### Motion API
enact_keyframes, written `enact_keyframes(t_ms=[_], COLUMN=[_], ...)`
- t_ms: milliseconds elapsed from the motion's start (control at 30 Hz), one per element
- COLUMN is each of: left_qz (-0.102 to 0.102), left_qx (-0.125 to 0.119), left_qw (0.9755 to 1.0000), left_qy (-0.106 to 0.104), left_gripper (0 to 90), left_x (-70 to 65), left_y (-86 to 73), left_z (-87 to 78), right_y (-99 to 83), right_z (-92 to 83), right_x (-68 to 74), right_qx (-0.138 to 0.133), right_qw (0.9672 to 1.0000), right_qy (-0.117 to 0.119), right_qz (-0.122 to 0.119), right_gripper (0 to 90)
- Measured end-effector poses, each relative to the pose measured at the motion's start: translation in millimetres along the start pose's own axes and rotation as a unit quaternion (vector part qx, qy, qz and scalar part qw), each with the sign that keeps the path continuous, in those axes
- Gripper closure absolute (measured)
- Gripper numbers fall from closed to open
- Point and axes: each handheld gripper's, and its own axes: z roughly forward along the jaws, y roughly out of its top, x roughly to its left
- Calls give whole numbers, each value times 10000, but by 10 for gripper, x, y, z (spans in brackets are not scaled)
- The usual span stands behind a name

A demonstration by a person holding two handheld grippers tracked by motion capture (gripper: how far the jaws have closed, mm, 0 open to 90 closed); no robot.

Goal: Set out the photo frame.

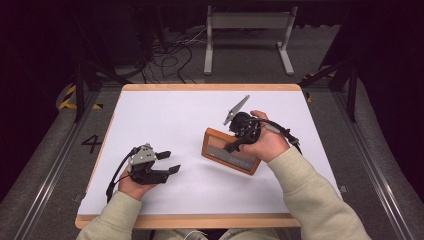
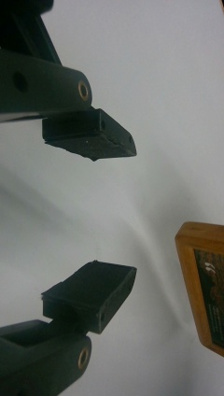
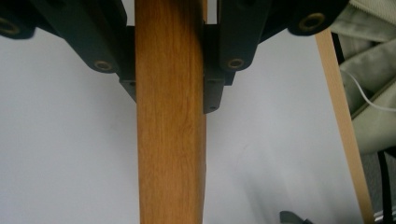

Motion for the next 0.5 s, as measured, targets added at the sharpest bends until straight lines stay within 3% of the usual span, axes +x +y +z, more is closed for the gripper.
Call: enact_keyframes(t_ms=[233,333,500], left_qz=[-23,-30,-12], left_qx=[-31,-29,-17], left_qw=[10000,10000,10000], left_qy=[6,-5,-30], left_gripper=[369,369,369], left_x=[12,18,19], left_y=[-7,-2,5], left_z=[-7,4,23], right_y=[85,115,129], right_z=[28,73,184], right_x=[-24,-34,-46], right_qx=[190,325,567], right_qw=[9980,9945,9880], right_qy=[205,367,618], right_qz=[-570,-922,-1299], right_gripper=[713,713,712])
